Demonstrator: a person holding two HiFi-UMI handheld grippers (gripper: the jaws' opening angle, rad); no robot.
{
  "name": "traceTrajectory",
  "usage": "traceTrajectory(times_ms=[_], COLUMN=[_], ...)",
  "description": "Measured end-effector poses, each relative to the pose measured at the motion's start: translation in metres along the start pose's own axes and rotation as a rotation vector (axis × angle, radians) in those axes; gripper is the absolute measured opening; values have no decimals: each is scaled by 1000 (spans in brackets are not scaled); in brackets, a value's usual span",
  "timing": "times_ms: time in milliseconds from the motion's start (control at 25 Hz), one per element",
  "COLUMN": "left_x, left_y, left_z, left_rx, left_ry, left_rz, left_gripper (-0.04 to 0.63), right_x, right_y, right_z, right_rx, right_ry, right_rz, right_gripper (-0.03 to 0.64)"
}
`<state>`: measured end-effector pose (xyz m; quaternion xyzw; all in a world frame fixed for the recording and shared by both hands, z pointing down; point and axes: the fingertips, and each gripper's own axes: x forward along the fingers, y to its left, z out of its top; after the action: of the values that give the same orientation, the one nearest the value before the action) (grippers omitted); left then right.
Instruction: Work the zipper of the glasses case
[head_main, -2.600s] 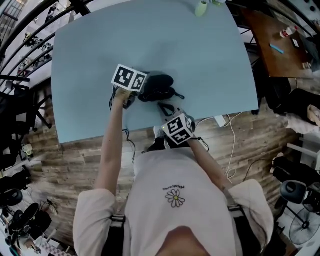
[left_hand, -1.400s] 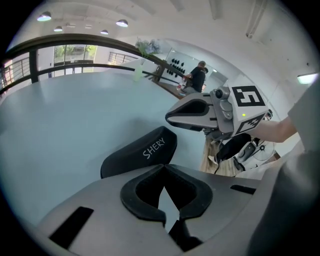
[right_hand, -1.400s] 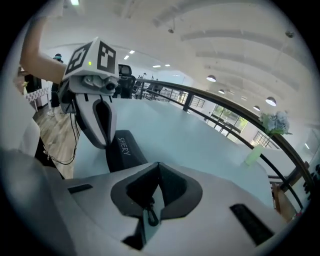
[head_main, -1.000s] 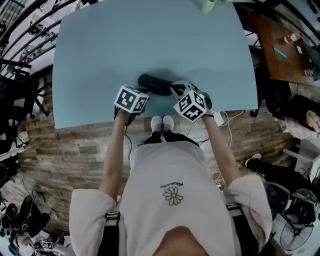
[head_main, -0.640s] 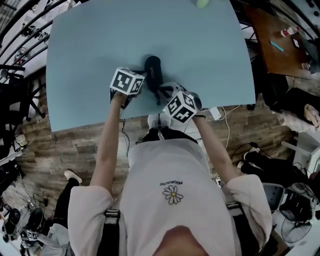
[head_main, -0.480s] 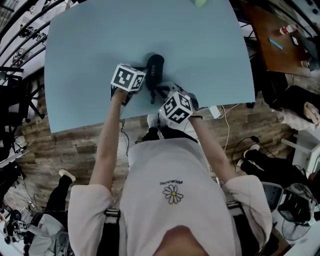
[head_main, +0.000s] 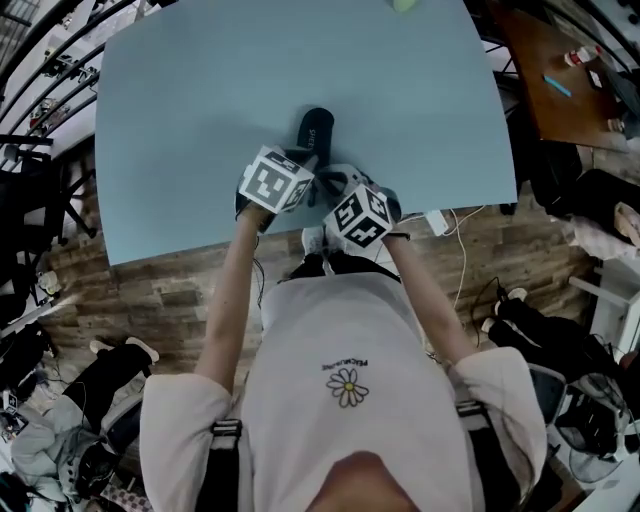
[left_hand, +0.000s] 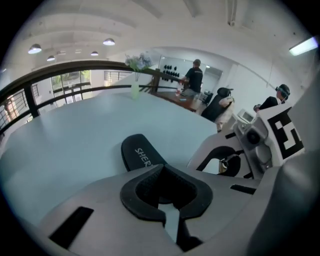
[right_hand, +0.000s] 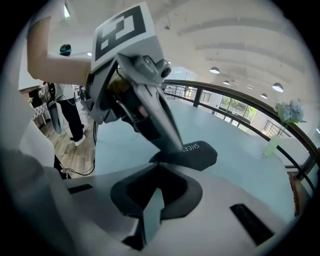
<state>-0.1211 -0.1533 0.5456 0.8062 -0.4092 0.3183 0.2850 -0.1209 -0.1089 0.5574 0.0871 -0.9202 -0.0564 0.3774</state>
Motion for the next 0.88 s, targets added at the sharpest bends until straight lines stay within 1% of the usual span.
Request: traceTrajectory(times_ms=[40,160,280,320,360,440,560,680,800,880], left_x=[4,8,9,10,10,9,10,11,12,12], left_y=[-1,-2,-3,-3,-3,-2,-2,-2,-3,-2], left_z=[-5,-8,-7,-7,-7,-8,-7,-7,-7,-7], left_rx=[-7,-19,17,30,40,40,15,2,4,10], left_ry=[15,19,30,34,37,38,32,37,41,42], left_rz=[5,33,58,65,70,73,62,53,50,48], left_gripper=[15,15,15,15,15,15,15,15,15,15], right_x=[0,-2,-10,-11,-12,-10,-2,8,15,19], right_y=[1,-1,-10,-10,-9,-6,-10,-14,-15,-14], right_z=[0,-1,-7,-12,-17,-29,-43,-49,-51,-50], right_rx=[1,16,16,10,7,-2,-43,-74,-104,-93], right_ry=[-2,-13,-15,-5,10,44,91,122,146,164], right_rz=[2,-1,-43,-36,-17,19,31,71,133,192], right_gripper=[8,8,8,40,81,103,104,104,104,104])
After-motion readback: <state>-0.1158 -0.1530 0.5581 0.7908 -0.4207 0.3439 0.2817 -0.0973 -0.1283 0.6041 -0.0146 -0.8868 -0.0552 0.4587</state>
